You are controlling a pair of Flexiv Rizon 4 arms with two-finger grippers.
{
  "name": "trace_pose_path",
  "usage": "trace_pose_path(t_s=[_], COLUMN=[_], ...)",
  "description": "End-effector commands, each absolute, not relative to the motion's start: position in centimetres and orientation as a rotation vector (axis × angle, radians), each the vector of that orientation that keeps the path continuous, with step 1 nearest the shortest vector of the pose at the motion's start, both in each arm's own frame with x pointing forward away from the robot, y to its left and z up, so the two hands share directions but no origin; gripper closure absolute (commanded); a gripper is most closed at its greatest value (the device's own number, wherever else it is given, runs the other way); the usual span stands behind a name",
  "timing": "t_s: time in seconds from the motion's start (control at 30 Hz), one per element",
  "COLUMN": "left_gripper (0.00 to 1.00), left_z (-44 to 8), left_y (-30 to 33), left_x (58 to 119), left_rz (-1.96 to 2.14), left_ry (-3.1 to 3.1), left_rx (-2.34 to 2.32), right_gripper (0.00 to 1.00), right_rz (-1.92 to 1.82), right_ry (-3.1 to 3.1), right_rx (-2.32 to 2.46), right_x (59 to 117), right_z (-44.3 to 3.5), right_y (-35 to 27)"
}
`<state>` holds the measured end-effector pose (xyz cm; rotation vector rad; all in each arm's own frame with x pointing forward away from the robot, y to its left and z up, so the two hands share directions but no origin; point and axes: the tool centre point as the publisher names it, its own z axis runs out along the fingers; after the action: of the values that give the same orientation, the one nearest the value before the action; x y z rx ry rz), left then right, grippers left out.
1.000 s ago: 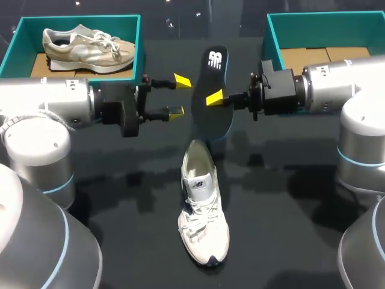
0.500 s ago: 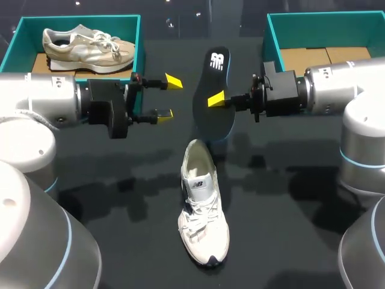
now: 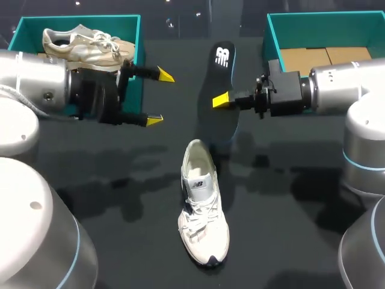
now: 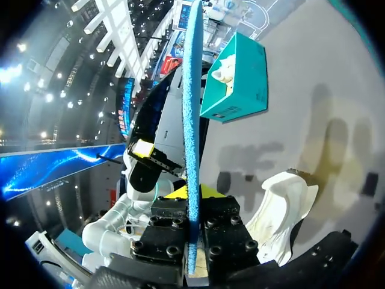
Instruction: Take the shoe out of the shoebox, open the shoe tongue, remove and reinsert the insole, then place the shoe into the shoebox
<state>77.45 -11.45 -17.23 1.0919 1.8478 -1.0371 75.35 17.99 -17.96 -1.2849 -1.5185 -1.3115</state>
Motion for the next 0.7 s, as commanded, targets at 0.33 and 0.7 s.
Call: trace_pose_path(t_s=[0.33,0.7], left_gripper=[0.0,0.0], left_z=[-18.2,-21.2], left_y=[-9.8,-9.8], left_x=[74.9,73.4], left_rz=[-0.864,-0.863], left_ry=[2.498,2.812], left_rx=[0.906,0.717], right_gripper=[1.0,1.0], right_rz=[-1.437,-1.479], right_ry=[-1.746,-1.927], right_rx=[-1.325,-1.249], right_x=[75.0,75.9], right_z=[-18.1,-19.9], right_y=[17.0,17.4])
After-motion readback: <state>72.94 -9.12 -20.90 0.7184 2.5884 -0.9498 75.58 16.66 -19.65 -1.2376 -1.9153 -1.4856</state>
